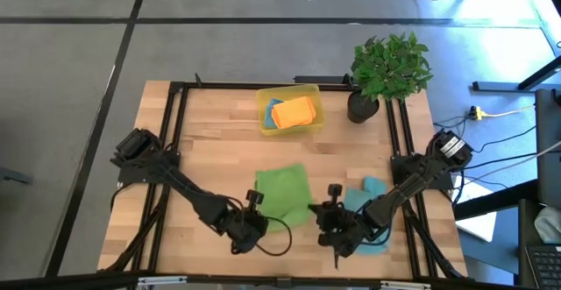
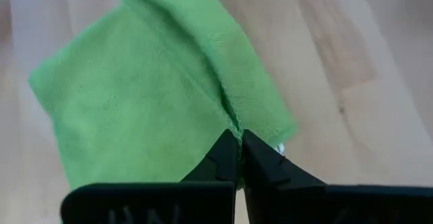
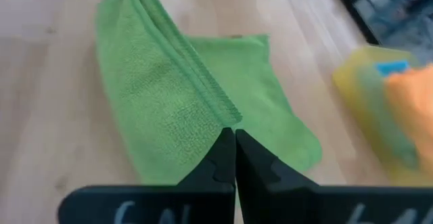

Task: Fold microfiber towels
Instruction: Fold the green microfiber towel

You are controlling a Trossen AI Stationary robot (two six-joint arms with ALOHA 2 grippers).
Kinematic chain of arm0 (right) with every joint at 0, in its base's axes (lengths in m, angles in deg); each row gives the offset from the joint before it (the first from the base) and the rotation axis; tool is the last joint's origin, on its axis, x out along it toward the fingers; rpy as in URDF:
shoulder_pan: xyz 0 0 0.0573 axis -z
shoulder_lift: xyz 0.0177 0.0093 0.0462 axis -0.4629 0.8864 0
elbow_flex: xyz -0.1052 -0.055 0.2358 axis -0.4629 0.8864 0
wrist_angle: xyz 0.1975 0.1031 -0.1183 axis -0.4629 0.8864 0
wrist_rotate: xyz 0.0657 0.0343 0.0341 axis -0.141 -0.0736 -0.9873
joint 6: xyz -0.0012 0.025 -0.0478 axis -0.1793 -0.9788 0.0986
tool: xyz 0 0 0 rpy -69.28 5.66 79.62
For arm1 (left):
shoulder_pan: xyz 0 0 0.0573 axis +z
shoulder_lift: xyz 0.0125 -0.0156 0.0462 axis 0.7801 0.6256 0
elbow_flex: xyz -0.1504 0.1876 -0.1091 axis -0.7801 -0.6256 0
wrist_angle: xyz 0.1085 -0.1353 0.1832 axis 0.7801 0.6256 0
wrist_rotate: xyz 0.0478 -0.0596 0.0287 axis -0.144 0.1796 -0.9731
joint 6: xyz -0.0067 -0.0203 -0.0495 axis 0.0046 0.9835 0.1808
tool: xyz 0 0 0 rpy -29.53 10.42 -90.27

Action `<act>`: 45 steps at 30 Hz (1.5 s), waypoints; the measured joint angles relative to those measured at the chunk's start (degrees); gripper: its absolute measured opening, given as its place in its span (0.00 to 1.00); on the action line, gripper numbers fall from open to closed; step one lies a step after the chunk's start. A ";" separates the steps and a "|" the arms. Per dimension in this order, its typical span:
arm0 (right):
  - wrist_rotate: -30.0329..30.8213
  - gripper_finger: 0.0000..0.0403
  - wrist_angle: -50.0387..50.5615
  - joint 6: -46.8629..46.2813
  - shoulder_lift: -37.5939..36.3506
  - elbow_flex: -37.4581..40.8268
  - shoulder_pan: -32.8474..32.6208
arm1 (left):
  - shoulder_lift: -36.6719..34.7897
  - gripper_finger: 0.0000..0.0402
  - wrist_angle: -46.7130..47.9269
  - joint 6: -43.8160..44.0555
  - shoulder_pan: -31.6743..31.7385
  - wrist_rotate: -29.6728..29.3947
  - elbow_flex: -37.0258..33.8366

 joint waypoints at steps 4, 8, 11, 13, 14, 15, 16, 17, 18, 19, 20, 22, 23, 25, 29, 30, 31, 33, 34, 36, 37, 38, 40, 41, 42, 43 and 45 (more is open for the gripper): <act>0.17 0.00 0.30 -4.12 0.00 1.87 2.58 | -0.09 0.00 -0.54 -1.07 2.71 0.43 -1.38; 0.37 0.00 -3.04 -5.39 0.00 5.35 5.22 | -0.10 0.00 -4.74 -1.55 4.71 2.82 -4.56; 0.15 0.00 -5.40 -5.09 0.02 7.53 6.99 | -0.17 0.00 -5.69 -1.54 5.54 3.39 -7.12; 0.21 0.00 -7.32 -3.99 0.02 8.55 8.26 | -1.02 0.00 -5.61 -0.82 6.29 3.26 -8.72; 0.23 0.00 -8.33 -3.52 0.02 9.11 8.78 | -1.52 0.00 -5.75 -0.25 6.62 2.99 -9.16; 0.27 0.00 -9.26 -2.57 0.04 9.60 9.33 | -2.21 0.00 -5.95 0.17 6.79 2.41 -9.74; 0.28 0.00 -10.50 -1.82 0.08 9.91 9.84 | -3.22 0.00 -5.84 0.32 6.79 1.69 -10.35; 0.25 0.00 -11.98 -0.86 0.09 10.15 10.38 | -4.26 0.00 -5.98 0.33 6.75 0.83 -10.98; 0.24 0.00 -12.78 -0.31 0.09 10.27 10.98 | -5.27 0.00 -6.26 0.29 6.86 -0.31 -11.60; 0.20 0.00 -12.99 0.47 0.08 10.32 11.58 | -6.36 0.00 -6.31 0.30 7.06 -1.45 -12.43; 0.17 0.00 -13.15 0.86 0.09 10.36 12.23 | -7.58 0.00 -6.03 0.61 7.45 -2.45 -13.48; 0.26 0.00 -13.57 1.73 0.09 10.36 13.63 | -9.42 0.00 -7.04 1.39 8.95 -3.01 -15.63; 0.24 0.00 -13.57 2.08 0.09 10.36 14.31 | -10.05 0.00 -8.17 1.65 9.75 -3.03 -16.93; -0.30 0.00 -13.59 2.10 0.09 10.37 15.73 | -10.76 0.00 -9.93 1.74 11.37 -2.61 -19.74; -3.20 0.00 -13.63 0.92 0.11 10.36 17.97 | -10.75 0.00 -15.44 1.77 14.70 -0.49 -25.07; -3.26 0.00 -13.80 0.84 0.11 10.36 18.29 | -10.75 0.00 -17.13 1.79 15.53 0.10 -26.34; -3.29 0.00 -13.81 0.83 0.11 10.36 18.52 | -10.75 0.00 -19.07 1.81 16.21 0.56 -27.52; -3.49 0.00 -13.83 0.85 0.11 10.36 19.16 | -10.75 0.00 -21.94 1.96 17.10 0.79 -29.34; -3.95 0.00 -13.81 0.83 0.11 10.36 19.45 | -10.75 0.00 -22.66 1.96 17.41 0.82 -29.83; -5.05 0.00 -13.62 0.09 0.11 10.36 20.32 | -10.75 0.00 -22.87 2.07 17.92 0.53 -29.97; -5.49 0.01 -13.48 -0.82 0.20 10.36 20.80 | -10.75 0.01 -22.89 2.12 18.19 0.33 -29.97; -5.82 0.02 -13.54 -0.98 0.39 10.36 21.32 | -10.75 0.01 -22.93 2.14 18.45 0.29 -29.97; -6.11 0.04 -13.29 -1.19 0.86 10.36 22.10 | -10.75 0.03 -23.09 2.18 19.03 -0.44 -29.97; -6.01 0.06 -13.11 -1.76 1.06 10.36 22.39 | -10.75 0.05 -23.13 2.25 19.18 -0.92 -29.97; -5.83 0.07 -12.99 -2.23 1.25 10.36 22.68 | -10.73 0.06 -23.11 2.27 19.38 -1.21 -29.97; -5.82 0.09 -12.77 -2.29 1.32 10.36 22.90 | -10.73 0.08 -23.09 2.33 19.62 -1.33 -29.97; -5.43 0.13 -12.27 -2.36 1.33 10.38 23.16 | -10.73 0.11 -23.09 3.04 20.02 -2.34 -29.97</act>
